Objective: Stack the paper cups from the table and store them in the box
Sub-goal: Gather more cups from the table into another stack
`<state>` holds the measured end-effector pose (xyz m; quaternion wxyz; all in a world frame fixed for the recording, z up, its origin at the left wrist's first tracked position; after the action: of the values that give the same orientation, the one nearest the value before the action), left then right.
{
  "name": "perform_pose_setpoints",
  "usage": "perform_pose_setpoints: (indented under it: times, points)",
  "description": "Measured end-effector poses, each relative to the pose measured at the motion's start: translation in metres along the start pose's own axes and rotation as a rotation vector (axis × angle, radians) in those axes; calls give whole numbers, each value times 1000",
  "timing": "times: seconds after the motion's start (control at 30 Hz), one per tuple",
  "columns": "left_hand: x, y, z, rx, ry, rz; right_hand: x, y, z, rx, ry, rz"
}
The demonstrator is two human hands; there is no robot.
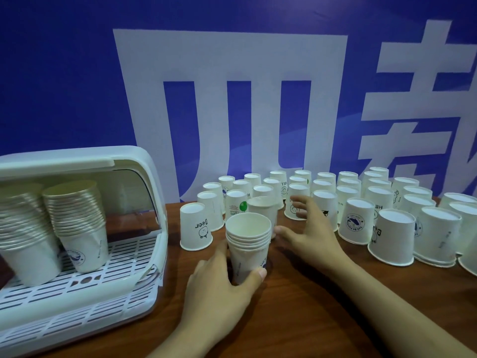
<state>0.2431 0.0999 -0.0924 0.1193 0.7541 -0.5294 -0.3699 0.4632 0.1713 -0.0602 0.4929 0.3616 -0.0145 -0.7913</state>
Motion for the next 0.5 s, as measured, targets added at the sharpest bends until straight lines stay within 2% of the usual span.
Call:
perform_pose_setpoints:
  times: [0.17, 0.27, 0.33, 0.5]
  points:
    - [0, -2, -1, 16, 1, 1, 3, -29, -19, -51, -158, 146]
    - [0, -3, -2, -15, 4, 18, -1, -42, -19, 92, -144, 186]
    - [0, -1, -4, -37, 12, 27, -4, -43, -17, 171, -147, 146]
    - [0, 1, -5, -48, 28, 32, -9, -34, -11, 82, -174, -15]
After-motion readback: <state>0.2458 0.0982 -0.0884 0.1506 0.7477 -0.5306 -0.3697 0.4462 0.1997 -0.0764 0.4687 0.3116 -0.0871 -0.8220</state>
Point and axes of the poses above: each hand's wrist, its own x-axis away from the middle knuckle, its own y-axis out of the back of the hand, z = x × y, the point moved 7 cm from there along -x, towards the middle knuckle, and after that the axes turned 12 degrees about -z, right-handed, at the moved point
